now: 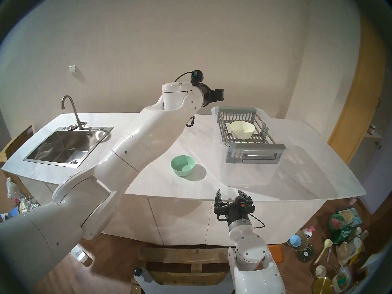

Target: Place the plate or bowl neatly into the plate slot of the drying rack

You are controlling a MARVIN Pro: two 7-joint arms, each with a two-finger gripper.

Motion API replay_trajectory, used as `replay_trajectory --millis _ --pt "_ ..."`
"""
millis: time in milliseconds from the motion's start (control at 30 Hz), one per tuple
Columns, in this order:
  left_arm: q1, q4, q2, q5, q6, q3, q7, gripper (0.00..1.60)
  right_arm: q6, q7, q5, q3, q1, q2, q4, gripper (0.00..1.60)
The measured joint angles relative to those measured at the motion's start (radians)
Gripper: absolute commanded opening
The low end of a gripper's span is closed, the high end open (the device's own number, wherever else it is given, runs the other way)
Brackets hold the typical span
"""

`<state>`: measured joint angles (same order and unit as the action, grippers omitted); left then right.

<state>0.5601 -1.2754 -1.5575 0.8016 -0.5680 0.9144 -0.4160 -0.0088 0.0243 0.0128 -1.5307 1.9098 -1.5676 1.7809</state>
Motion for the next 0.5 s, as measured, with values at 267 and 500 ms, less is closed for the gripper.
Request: replay_trajectory --millis 267,500 --pt "0.036 -0.053 0.030 0.020 -0.045 0.028 -0.059 1.60 0.000 0.000 0.000 0.000 0.000 0.000 0.000 1.60" --pt "0.096 -0.157 0.072 0.032 -0.069 0.051 -0.118 1.60 0.000 0.000 0.000 0.000 0.000 0.000 0.000 1.60"
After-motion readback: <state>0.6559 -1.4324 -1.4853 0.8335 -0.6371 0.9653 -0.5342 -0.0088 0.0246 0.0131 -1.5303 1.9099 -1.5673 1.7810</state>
